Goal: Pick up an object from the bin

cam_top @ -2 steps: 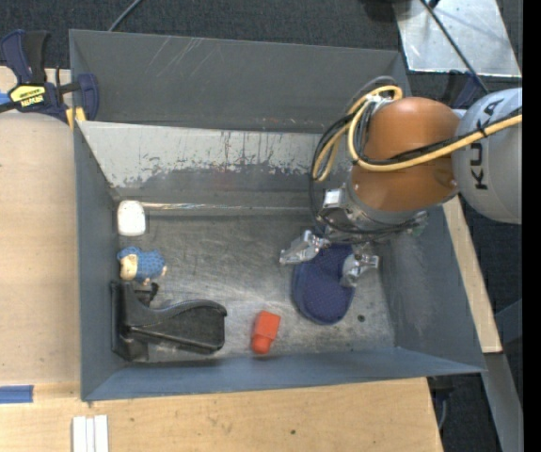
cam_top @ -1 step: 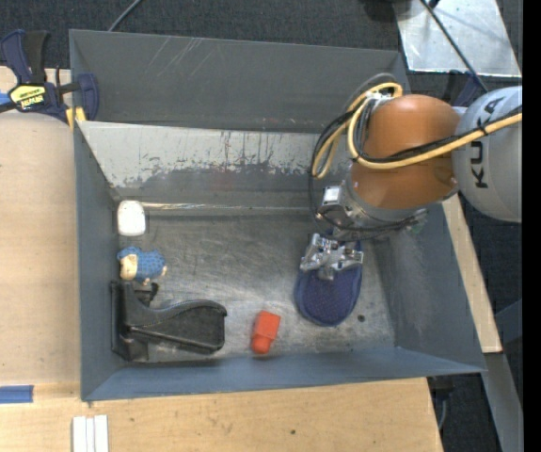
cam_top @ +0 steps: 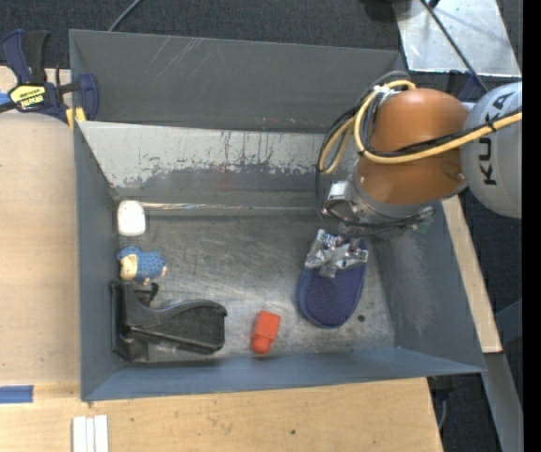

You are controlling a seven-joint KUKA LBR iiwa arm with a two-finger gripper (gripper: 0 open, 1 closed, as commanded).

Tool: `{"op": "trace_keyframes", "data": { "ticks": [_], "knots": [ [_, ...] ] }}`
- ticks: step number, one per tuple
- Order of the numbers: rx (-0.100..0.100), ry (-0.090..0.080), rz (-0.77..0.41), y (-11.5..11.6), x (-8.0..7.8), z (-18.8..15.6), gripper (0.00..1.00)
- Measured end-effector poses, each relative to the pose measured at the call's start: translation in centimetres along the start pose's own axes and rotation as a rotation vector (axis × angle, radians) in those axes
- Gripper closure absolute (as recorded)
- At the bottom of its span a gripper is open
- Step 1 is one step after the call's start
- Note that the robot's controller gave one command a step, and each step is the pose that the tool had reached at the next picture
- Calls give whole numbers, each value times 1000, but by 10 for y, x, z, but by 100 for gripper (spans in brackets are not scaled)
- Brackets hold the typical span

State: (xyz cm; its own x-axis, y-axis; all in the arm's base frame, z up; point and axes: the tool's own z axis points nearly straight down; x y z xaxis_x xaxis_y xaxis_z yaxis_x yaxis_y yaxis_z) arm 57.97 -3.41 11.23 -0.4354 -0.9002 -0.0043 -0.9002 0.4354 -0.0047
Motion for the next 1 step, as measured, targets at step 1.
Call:
{"op": "trace_keyframes", "data": {
  "ticks": [1],
  "knots": [
    [11, -6, -692, 16, 13, 23, 100]
  ]
}}
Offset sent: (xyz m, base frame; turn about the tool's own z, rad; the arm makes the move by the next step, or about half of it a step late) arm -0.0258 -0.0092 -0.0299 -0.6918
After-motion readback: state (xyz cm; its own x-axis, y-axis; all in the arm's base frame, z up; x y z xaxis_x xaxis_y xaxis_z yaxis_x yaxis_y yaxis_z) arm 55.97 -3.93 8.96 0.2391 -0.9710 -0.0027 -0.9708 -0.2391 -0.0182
